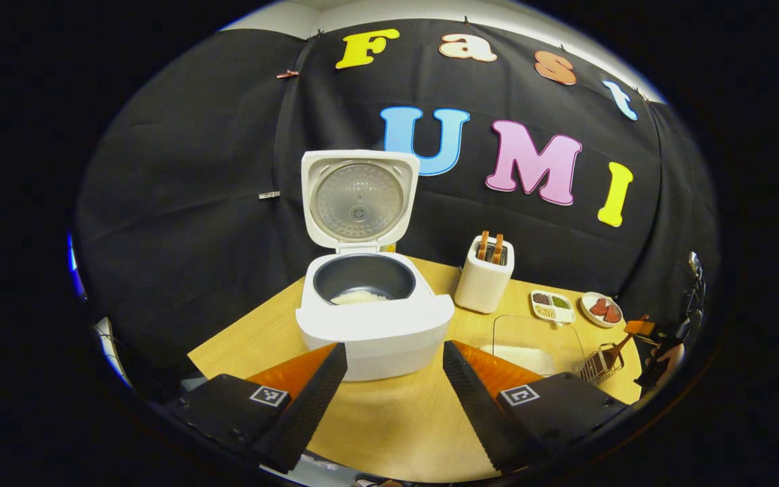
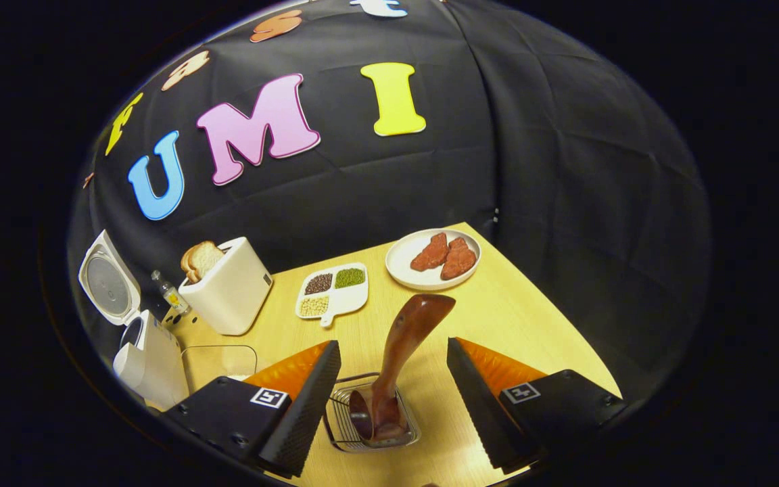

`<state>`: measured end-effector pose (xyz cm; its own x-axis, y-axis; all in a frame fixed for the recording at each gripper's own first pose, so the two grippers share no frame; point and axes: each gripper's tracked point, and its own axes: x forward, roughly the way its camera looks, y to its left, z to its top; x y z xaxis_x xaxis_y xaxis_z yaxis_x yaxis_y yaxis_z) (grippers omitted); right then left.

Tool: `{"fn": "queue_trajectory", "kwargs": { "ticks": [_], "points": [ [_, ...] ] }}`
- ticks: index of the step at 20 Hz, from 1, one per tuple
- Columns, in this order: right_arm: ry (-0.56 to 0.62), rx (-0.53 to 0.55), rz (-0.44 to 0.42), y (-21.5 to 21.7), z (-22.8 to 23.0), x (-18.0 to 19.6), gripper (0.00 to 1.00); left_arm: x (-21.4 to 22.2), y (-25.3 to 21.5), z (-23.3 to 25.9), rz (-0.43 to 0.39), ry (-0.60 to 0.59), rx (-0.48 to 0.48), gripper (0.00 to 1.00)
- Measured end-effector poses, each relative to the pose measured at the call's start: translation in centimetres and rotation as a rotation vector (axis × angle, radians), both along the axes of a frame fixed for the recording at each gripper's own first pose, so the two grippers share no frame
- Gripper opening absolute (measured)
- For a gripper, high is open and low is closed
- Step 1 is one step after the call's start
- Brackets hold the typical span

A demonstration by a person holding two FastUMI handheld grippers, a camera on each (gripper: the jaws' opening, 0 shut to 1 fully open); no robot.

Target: Close the left gripper, press the button to open the rice cooker; take a wooden spoon from the chopstick holder with the right hand, scoop a spoonful of rice and pour it into the rice cooker, then put the wooden spoon back into the chopstick holder.

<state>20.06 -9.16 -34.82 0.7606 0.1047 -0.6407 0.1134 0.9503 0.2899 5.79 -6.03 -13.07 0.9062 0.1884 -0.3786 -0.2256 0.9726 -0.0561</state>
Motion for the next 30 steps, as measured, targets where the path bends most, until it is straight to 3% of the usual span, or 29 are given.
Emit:
{"fn": "queue_trajectory", "kwargs": {
  "ticks": [4, 8, 9, 10, 11, 12, 13, 19, 25, 30],
  "points": [
    [0.001, 0.023, 0.012, 0.5, -2.1, 2.0, 0.93, -1.9, 0.0, -1.0, 0.008, 0.045, -0.016, 0.98],
    [0.096, 0.08, -0.038, 1.0, -3.6, 1.8, 0.6, -3.3, 0.3, -2.0, 0.034, 0.068, -0.03, 0.98],
    [0.108, 0.109, -0.038, 1.6, -3.4, 1.8, 0.34, -3.5, -0.1, -2.2, 0.026, 0.07, -0.035, 0.98],
    [0.119, 0.149, -0.028, 2.4, -2.9, 1.5, 0.41, -3.7, -0.4, -2.4, 0.014, 0.074, -0.038, 0.98],
    [0.123, 0.153, -0.039, 2.6, -2.8, 1.3, 0.33, -3.9, -0.5, -2.8, 0.006, 0.078, -0.039, 0.96],
    [0.128, 0.144, -0.056, 2.1, -2.1, 1.1, 0.42, -3.9, -0.5, -3.1, -0.002, 0.082, -0.042, 0.96],
    [0.132, 0.142, -0.054, 2.3, -2.8, 1.5, 0.22, -4.1, -0.5, -3.3, -0.008, 0.086, -0.047, 0.96],
    [0.073, 0.085, -0.07, 2.1, 1.1, 0.0, 0.11, -3.6, 1.0, -2.6, -0.057, 0.054, -0.067, 0.96],
    [-0.062, -0.01, -0.088, 1.4, 9.0, -1.3, 0.1, -3.6, 3.5, -2.0, -0.131, 0.01, -0.096, 0.96],
    [-0.142, -0.033, -0.076, 4.0, 14.1, -2.7, 0.1, -3.8, 5.5, -2.9, -0.192, -0.001, -0.112, 0.96]
  ]
}}
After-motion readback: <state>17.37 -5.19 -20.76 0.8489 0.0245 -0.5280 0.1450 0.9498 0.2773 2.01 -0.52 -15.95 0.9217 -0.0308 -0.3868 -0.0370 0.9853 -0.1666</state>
